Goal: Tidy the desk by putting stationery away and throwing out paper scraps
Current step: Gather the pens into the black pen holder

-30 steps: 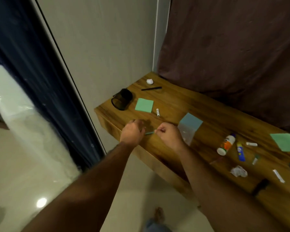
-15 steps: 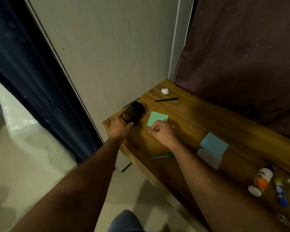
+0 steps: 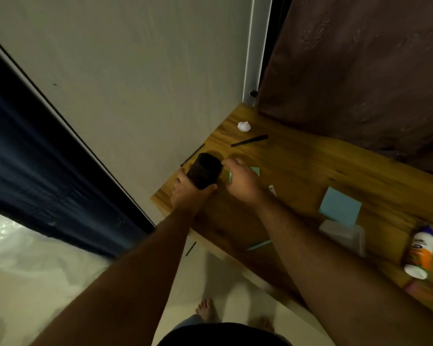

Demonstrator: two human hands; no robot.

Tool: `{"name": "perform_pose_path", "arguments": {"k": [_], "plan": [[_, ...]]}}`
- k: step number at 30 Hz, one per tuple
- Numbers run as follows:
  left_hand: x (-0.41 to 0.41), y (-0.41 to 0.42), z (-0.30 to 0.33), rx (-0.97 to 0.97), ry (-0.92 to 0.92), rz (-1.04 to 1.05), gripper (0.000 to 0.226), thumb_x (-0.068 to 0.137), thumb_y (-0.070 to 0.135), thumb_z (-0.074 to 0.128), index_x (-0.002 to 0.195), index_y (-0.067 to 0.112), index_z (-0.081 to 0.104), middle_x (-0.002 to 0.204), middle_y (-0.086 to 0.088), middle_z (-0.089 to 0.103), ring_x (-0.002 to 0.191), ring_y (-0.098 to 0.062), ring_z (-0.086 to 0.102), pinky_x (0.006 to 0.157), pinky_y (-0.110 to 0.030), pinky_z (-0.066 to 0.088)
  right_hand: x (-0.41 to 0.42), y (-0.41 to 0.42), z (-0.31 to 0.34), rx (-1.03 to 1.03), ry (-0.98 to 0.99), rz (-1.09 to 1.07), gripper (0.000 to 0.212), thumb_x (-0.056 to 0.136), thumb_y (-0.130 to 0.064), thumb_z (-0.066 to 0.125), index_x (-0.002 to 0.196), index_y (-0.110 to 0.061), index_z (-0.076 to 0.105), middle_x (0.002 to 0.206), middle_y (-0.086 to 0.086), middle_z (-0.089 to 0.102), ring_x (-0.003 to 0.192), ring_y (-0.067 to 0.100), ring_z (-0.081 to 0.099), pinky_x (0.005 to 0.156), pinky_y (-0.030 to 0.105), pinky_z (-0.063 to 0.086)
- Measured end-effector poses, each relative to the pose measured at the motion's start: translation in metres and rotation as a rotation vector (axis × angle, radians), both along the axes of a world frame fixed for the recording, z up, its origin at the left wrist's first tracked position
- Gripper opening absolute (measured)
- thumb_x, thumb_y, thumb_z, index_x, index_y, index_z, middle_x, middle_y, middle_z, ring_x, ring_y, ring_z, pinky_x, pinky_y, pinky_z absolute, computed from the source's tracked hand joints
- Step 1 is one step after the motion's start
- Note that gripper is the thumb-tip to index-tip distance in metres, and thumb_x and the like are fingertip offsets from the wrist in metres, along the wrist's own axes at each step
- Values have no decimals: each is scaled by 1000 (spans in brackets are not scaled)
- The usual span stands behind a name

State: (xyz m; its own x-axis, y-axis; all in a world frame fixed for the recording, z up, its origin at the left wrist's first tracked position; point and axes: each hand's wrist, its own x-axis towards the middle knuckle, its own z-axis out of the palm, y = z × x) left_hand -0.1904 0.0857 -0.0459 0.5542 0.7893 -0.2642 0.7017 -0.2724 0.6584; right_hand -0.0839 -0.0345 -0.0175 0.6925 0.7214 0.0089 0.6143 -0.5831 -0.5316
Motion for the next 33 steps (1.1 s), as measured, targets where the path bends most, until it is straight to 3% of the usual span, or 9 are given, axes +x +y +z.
{"name": "perform_pose_path", "arguments": {"k": [4,8,10,12,15,18,26,30,33], "plan": [[4,13,11,27,-118,-53,97,65,41,81,143,18,28,133,-11,45,120,-34,52,95,-49,50,-6,13,-3,51,-61,35,66,82,0,57,142,-19,40,139,7,44,117,29,53,89,45,53],[15,37,31,102,-166,-173,100,62,39,79,145,22,26,135,-10,47,125,-31,46,102,-47,44,-5,24,-2,89,-76,17,69,78,-11,64,142,-18,39,136,7,46,119,29,51,92,46,51],[20,46,41,119,-150,-285,104,61,41,80,147,23,24,137,-9,47,127,-31,45,105,-47,42,-6,27,2,134,1,17,75,76,-11,70,143,-14,38,139,10,47,126,29,46,103,32,38],[22,49,45,134,-118,-397,109,60,42,81,149,24,21,139,-10,47,129,-31,43,105,-46,41,-10,26,7,208,131,32,81,70,-10,79,141,-10,41,138,10,49,128,25,44,98,20,29],[18,43,43,148,-115,-495,113,61,38,81,151,25,16,139,-10,45,129,-32,41,104,-42,40,-14,27,-5,288,304,22,83,62,-14,86,135,-20,46,131,0,56,122,20,53,98,29,40],[13,41,36,166,-134,-531,118,57,41,83,152,26,15,140,-10,45,129,-32,43,104,-47,42,-21,26,-20,291,383,-24,81,65,-14,86,135,-20,47,128,1,58,116,20,56,91,28,45],[-8,41,20,-174,-294,-382,123,62,27,90,154,19,9,146,-9,41,131,-26,44,101,-31,42,-26,32,-33,317,421,-68,61,75,-11,77,130,-16,49,116,-2,60,101,12,58,74,13,46],[-12,45,10,-210,-271,-352,118,58,20,91,151,17,19,142,-6,46,130,-26,46,104,-40,44,-10,30,-31,178,398,-63,26,79,-14,64,105,-11,61,98,5,67,90,22,65,78,36,53],[-13,48,5,-207,-241,-344,112,61,26,89,150,17,22,144,-6,44,131,-27,45,106,-48,44,17,28,-34,154,370,-146,12,86,-9,61,95,-3,65,98,15,68,90,27,65,82,42,52]]}}
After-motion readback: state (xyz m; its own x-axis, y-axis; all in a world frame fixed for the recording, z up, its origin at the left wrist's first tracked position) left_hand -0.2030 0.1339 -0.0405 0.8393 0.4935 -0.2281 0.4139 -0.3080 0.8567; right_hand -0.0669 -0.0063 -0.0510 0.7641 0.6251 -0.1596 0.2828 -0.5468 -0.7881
